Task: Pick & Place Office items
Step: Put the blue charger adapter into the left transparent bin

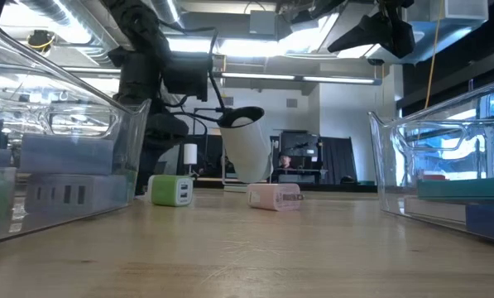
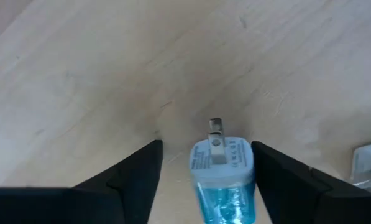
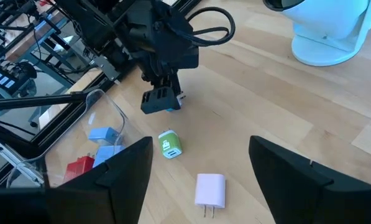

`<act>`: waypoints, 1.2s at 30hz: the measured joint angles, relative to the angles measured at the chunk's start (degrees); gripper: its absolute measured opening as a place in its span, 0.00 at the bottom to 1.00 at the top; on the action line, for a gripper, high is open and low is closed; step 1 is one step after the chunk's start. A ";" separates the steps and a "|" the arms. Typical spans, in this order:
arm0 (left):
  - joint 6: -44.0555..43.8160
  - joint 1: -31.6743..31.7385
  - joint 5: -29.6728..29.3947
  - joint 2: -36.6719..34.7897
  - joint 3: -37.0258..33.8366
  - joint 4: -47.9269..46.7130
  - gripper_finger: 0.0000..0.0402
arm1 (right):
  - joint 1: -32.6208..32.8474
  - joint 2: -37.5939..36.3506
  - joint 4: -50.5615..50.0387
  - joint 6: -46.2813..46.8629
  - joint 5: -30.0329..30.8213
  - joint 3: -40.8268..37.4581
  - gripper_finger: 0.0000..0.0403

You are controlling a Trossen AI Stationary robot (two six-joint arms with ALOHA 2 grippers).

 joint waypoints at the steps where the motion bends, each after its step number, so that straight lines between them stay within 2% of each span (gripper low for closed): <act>1: 0.71 -0.22 -0.15 0.00 -0.03 0.01 0.58 | 0.00 0.00 0.00 0.00 0.00 0.00 0.67; 8: 1.63 -0.35 -0.51 -0.13 -0.05 0.02 0.36 | 0.00 0.00 0.00 -0.04 0.00 0.00 0.67; 10: 1.42 -0.39 0.00 -0.45 -0.05 1.44 0.33 | 0.00 0.00 0.00 -0.11 0.00 0.00 0.67; 17: 1.40 -0.39 -0.05 -5.16 -0.05 7.26 0.33 | 0.00 0.00 0.01 -0.23 -0.12 0.00 0.67; 22: 3.36 -0.63 -3.07 -11.32 -0.05 17.10 0.35 | 0.00 0.00 -0.01 3.17 -0.34 0.00 0.67; 25: 6.65 -1.37 -6.24 -15.35 -0.05 24.63 0.34 | 0.00 0.00 -0.02 4.31 -1.95 0.00 0.67; 28: 10.29 -2.82 -7.98 -18.69 -0.03 33.22 0.34 | 0.00 0.00 -0.04 -0.36 -3.07 0.00 0.67; 32: 14.93 -5.03 -9.18 -21.83 0.03 44.61 0.34 | 0.00 0.00 0.06 -5.56 -7.46 0.00 0.67; 36: 19.61 -7.24 -9.88 -22.90 0.05 54.69 0.34 | 0.00 0.00 0.07 -6.02 -12.26 0.00 0.67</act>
